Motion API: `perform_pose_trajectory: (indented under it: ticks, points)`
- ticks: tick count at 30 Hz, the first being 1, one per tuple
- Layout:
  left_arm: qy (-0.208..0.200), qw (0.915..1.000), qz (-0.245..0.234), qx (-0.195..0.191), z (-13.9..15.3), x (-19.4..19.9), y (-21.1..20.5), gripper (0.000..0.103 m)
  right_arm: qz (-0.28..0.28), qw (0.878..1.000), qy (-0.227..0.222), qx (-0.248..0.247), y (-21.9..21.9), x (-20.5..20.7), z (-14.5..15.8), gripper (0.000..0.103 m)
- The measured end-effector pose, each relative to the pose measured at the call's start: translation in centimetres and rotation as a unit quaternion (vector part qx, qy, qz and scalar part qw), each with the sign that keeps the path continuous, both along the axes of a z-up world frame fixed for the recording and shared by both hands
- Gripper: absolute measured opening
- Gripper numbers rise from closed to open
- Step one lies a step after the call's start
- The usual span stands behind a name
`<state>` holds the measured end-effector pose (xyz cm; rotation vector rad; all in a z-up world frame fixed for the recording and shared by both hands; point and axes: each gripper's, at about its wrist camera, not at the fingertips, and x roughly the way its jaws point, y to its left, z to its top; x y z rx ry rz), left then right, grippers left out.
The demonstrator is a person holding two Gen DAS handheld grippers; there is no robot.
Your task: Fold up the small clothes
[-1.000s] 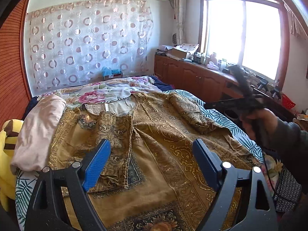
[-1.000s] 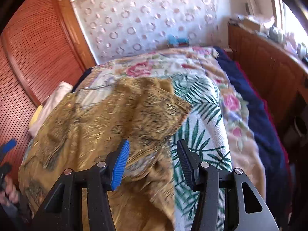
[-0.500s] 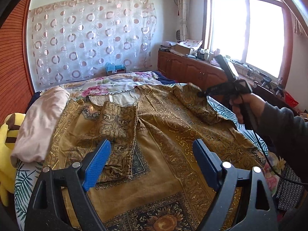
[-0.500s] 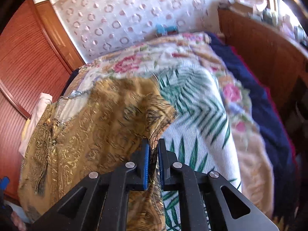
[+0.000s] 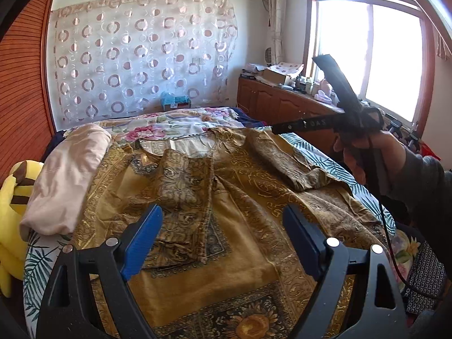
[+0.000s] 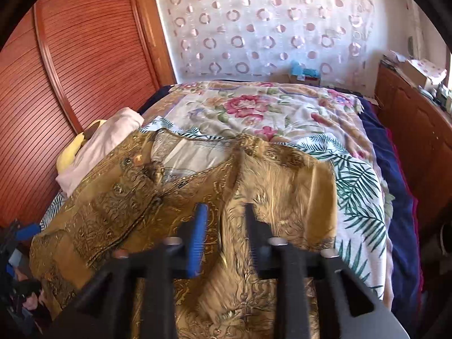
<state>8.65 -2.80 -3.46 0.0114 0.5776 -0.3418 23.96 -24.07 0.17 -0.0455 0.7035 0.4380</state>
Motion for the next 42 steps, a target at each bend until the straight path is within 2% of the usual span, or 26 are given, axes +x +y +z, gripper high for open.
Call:
perform_pose_trajectory:
  ticks: [6,11,16,18,22,23,28,30,35,39,42]
  points:
    - [0.006,0.9998,0.019,-0.001,-0.2,1.1,2.2,0.088,-0.035,0.998,0.018,-0.04,-2.1,0.4,-2.0,0.048]
    - [0.021,0.9991,0.037,0.003,-0.4,3.4,5.1,0.088,-0.057,0.995,0.027,-0.079,-2.8,1.9,-4.3,0.048]
    - [0.049,0.9972,0.055,0.011,-1.4,6.4,7.2,0.088,-0.059,0.994,0.042,-0.082,-3.2,3.5,-6.3,0.048]
    - [0.058,0.9967,0.054,0.015,-1.9,7.6,7.7,0.087,-0.056,0.994,0.028,-0.093,-2.8,3.4,-6.8,0.049]
    - [0.071,0.9957,0.047,0.035,-2.3,10.5,8.1,0.074,-0.057,0.994,0.019,-0.087,-2.6,3.4,-6.9,0.049]
    - [0.075,0.9953,0.044,0.042,-2.3,11.4,8.1,0.068,-0.057,0.995,0.019,-0.085,-2.5,3.5,-7.0,0.049]
    - [0.096,0.9915,0.036,0.08,-2.3,16.4,7.6,0.058,-0.057,0.995,0.019,-0.083,-2.4,3.5,-7.4,0.049]
    - [0.118,0.9883,0.034,0.091,-2.9,19.0,7.6,0.056,-0.056,0.995,0.018,-0.084,-3.3,2.8,-7.0,0.049]
    - [0.169,0.9804,0.035,0.095,-4.9,23.1,7.9,0.037,-0.056,0.995,0.017,-0.084,-3.5,2.6,-6.9,0.05]
    - [0.196,0.9764,0.027,0.087,-5.9,24.4,7.7,0.037,-0.056,0.995,0.017,-0.084,-3.5,2.6,-7.0,0.05]
    - [0.202,0.9748,0.024,0.093,-6.3,24.7,7.1,0.037,-0.056,0.995,0.017,-0.084,-3.5,2.6,-7.0,0.05]
